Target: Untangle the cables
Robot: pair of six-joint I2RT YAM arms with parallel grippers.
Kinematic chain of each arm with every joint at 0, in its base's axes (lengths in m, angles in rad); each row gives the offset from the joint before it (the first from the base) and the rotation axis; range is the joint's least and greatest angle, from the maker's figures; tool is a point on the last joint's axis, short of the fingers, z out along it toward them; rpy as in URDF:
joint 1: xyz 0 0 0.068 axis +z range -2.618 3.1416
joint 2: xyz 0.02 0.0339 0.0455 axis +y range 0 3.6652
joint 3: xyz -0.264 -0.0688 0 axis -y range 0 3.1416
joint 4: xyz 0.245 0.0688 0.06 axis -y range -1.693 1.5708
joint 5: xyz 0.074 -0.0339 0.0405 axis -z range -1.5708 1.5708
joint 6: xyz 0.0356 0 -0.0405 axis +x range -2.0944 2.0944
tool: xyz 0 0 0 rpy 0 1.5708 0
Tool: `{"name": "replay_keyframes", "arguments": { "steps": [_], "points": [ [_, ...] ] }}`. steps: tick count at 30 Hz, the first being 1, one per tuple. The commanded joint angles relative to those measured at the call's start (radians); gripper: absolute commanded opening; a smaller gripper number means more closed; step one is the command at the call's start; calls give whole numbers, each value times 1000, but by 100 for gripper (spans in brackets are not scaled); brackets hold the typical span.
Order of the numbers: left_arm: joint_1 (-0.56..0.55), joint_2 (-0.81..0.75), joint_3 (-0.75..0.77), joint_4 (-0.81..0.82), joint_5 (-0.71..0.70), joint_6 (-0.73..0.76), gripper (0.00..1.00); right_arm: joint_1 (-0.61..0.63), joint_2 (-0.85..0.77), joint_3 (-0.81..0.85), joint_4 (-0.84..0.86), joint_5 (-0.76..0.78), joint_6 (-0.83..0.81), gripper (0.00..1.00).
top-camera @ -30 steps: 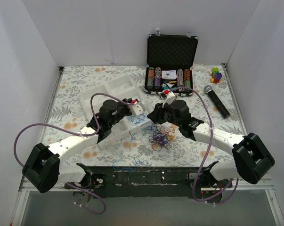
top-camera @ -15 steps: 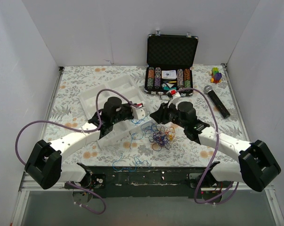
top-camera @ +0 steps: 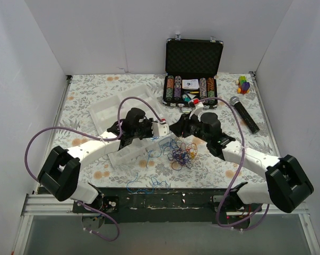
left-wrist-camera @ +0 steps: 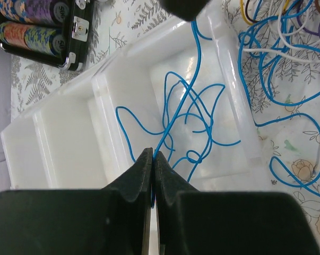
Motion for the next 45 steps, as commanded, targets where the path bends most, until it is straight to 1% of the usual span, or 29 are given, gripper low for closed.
{"name": "replay_keyframes", "arguments": {
  "steps": [1, 4, 6, 10, 19, 23, 27, 29, 32, 35, 36, 38, 40, 43, 45],
  "points": [
    [-1, 3, 40, -10, -77, -13, 0, -2, 72, 24, 74, -48, 35, 44],
    [-1, 28, 66, -22, -126, -48, 0, -2, 99, 14, 86, -41, 41, 44],
    [-1, 36, 77, -51, -131, -48, 0, -2, 115, 11, 89, -36, 44, 44],
    [-1, 30, 67, -55, -129, -54, 0, -2, 153, 26, 92, -34, 43, 44],
    [-1, 48, 83, -76, -68, -71, 0, -2, 210, 86, 98, -39, 51, 44],
    [-5, 54, 71, -76, -42, -36, 1, -2, 236, 118, 97, -31, 61, 44],
    [-11, 60, 53, -68, -48, 4, 1, -4, 283, 159, 74, -36, 64, 43],
    [-16, 56, 34, -39, -60, 18, 1, -4, 309, 178, 65, -44, 63, 41],
    [-16, 45, 27, -10, -75, 1, 1, -1, 337, 178, 71, -54, 71, 41],
    [-16, 42, 28, 21, -103, -46, 1, -4, 366, 172, 74, -67, 83, 40],
    [-16, 43, 37, 18, -109, -59, 4, -2, 377, 166, 80, -70, 87, 40],
    [-13, 54, 54, -8, -114, -77, 17, -2, 397, 158, 89, -77, 100, 39],
    [-13, 54, 70, -41, -102, -97, 28, -2, 414, 162, 83, -82, 103, 39],
    [-13, 22, 79, -53, -68, -125, 37, -2, 434, 173, 74, -85, 101, 38],
    [-11, -13, 93, -55, -43, -141, 47, -2, 437, 185, 65, -85, 98, 38]
  ]
}}
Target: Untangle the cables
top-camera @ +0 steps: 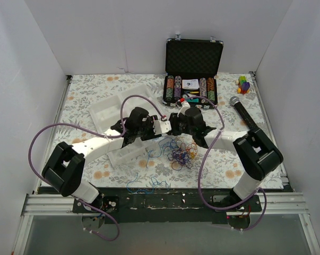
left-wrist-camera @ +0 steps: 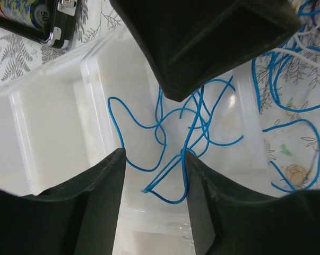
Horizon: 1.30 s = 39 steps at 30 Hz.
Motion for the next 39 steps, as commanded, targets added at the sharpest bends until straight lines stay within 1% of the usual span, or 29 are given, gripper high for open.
{"name": "replay_keyframes", "arguments": {
  "steps": [1, 3, 4, 6, 7, 8, 10, 14, 17, 19, 20, 22, 26, 29, 34, 36, 37, 39],
  "points": [
    [1, -96, 64, -24, 61, -69, 50, 0, 30, 47, -15, -24, -1, 38],
    [-1, -131, 101, -47, 98, -109, 59, 0, 44, 81, -46, -22, -12, 38],
    [1, -145, 124, -64, 118, -126, 61, 0, 53, 103, -67, -25, -18, 38],
    [2, -180, 157, -89, 161, -156, 69, 3, 68, 140, -97, -27, -32, 38],
    [1, -200, 173, -101, 182, -202, 70, 8, 76, 168, -117, -25, -41, 38],
    [2, -217, 185, -107, 207, -228, 73, 11, 85, 186, -143, -19, -50, 38],
    [7, -248, 205, -118, 233, -271, 76, 23, 108, 251, -207, -2, -80, 38],
    [27, -291, 257, -121, 241, -366, 77, 51, 153, 340, -331, 47, -127, 38],
    [53, -317, 297, -100, 233, -439, 79, 68, 151, 352, -356, 65, -141, 38],
    [76, -343, 305, -66, 206, -480, 85, 66, 127, 355, -367, 79, -146, 38],
    [93, -351, 311, -52, 192, -503, 90, 68, 112, 358, -370, 78, -150, 38],
    [128, -348, 329, -54, 195, -540, 97, 69, 82, 378, -394, 79, -164, 38],
    [194, -337, 351, -81, 219, -578, 98, 69, 16, 417, -462, 70, -187, 41],
    [234, -345, 352, -93, 233, -581, 98, 68, -57, 377, -460, 55, -190, 45],
    [282, -352, 386, -141, 252, -586, 98, 83, -191, 300, -494, 76, -225, 57],
    [300, -352, 401, -167, 265, -592, 98, 112, -234, 280, -514, 102, -236, 60],
    [311, -351, 409, -184, 273, -595, 98, 135, -253, 273, -552, 119, -244, 62],
    [324, -351, 423, -225, 294, -589, 98, 202, -286, 253, -589, 165, -250, 65]
  ]
}}
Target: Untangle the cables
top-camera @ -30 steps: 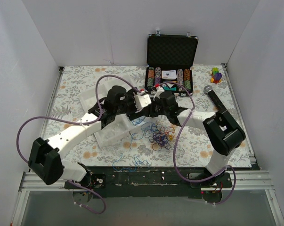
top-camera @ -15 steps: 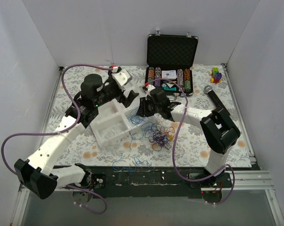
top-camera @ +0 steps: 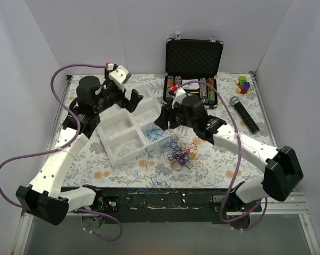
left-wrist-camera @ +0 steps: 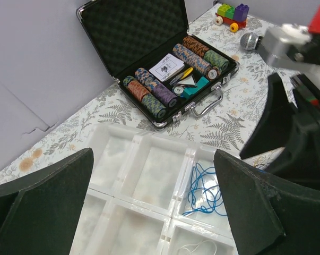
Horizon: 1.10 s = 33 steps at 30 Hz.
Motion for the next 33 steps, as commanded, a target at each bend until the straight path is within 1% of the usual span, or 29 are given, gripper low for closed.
{"name": "replay_keyframes", "arguments": {
  "steps": [1, 3, 6, 9, 11, 14, 17, 18, 20, 24, 28, 31, 33],
  "points": [
    [35, -29, 60, -107, 70, 0, 98, 139, -65, -55, -105, 82, -48, 66],
    [47, -41, 57, -146, 99, 23, 98, 216, -84, -81, -135, 96, -66, 68],
    [68, -75, 25, -151, 101, 22, 98, 310, -113, -146, -147, 67, -125, 69],
    [79, -94, 12, -166, 101, 17, 98, 365, -134, -199, -170, 1, -195, 74],
    [82, -98, 18, -190, 107, 22, 98, 400, -148, -220, -216, -13, -223, 78],
    [82, -91, 31, -236, 93, 49, 98, 431, -165, -242, -270, -20, -215, 83],
    [82, -78, 40, -256, 26, 48, 98, 477, -170, -256, -271, 2, -171, 86],
    [82, -77, 37, -264, 7, 54, 97, 491, -158, -254, -270, 9, -151, 86],
    [81, -78, 26, -278, -23, 78, 96, 518, -118, -237, -282, 83, -98, 87],
    [81, -100, 9, -305, -28, 86, 95, 609, -12, -185, -287, 200, -77, 88],
    [82, -140, -34, -290, -28, 103, 95, 630, 98, -112, -320, 271, -88, 89],
    [82, -160, -69, -286, -40, 120, 95, 630, 144, -95, -288, 305, -85, 89],
    [82, -172, -84, -281, -51, 125, 94, 630, 169, -90, -276, 319, -80, 87]
  ]
}}
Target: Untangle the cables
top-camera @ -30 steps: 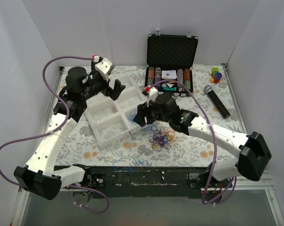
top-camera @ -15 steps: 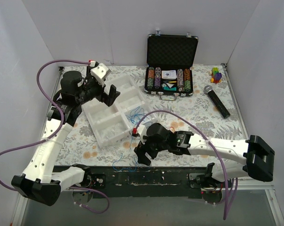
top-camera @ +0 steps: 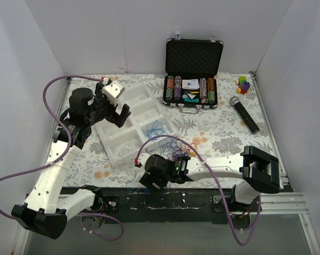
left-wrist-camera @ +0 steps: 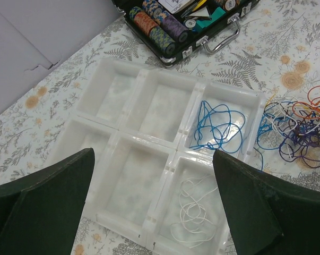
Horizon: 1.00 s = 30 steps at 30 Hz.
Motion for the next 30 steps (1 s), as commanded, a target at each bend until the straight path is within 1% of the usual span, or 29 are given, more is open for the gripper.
{"name": "replay_keyframes", "arguments": {
  "steps": [1, 4, 5, 7, 11, 15, 21, 24, 25, 27, 28, 29, 30],
  "points": [
    [6, -46, -35, -4, -29, 33, 94, 0, 37, 54, 41, 85, 24, 84],
    [6, -67, -57, 11, -31, 40, 93, 0, 43, 29, 78, 77, 39, 74],
    [6, -72, -64, 15, -31, 44, 93, 0, 45, 19, 87, 82, 46, 68],
    [6, -80, -73, 26, -32, 47, 92, 0, 37, -6, 110, 91, 53, 54],
    [6, -80, -83, 34, -32, 46, 90, 0, -7, -63, 173, 111, 58, 29],
    [6, -86, -95, 46, -35, 47, 89, 0, -63, -77, 182, 146, 52, 2],
    [6, -97, -110, 65, -46, 53, 88, 0, -227, -61, 164, 200, -5, 1],
    [6, -103, -118, 72, -44, 56, 88, -2, -285, -52, 144, 197, -11, 1],
    [6, -103, -118, 72, -46, 56, 88, -3, -291, -50, 136, 190, -8, 7],
    [4, -103, -118, 75, -44, 56, 88, -6, -278, -49, 124, 165, 12, 44],
    [6, -103, -118, 75, -41, 56, 88, -6, -258, -47, 116, 160, 30, 60],
    [6, -103, -119, 75, -40, 56, 88, -8, -233, -46, 113, 151, 50, 68],
    [6, -103, -118, 75, -38, 55, 88, -9, -209, -37, 104, 153, 68, 72]
  ]
}}
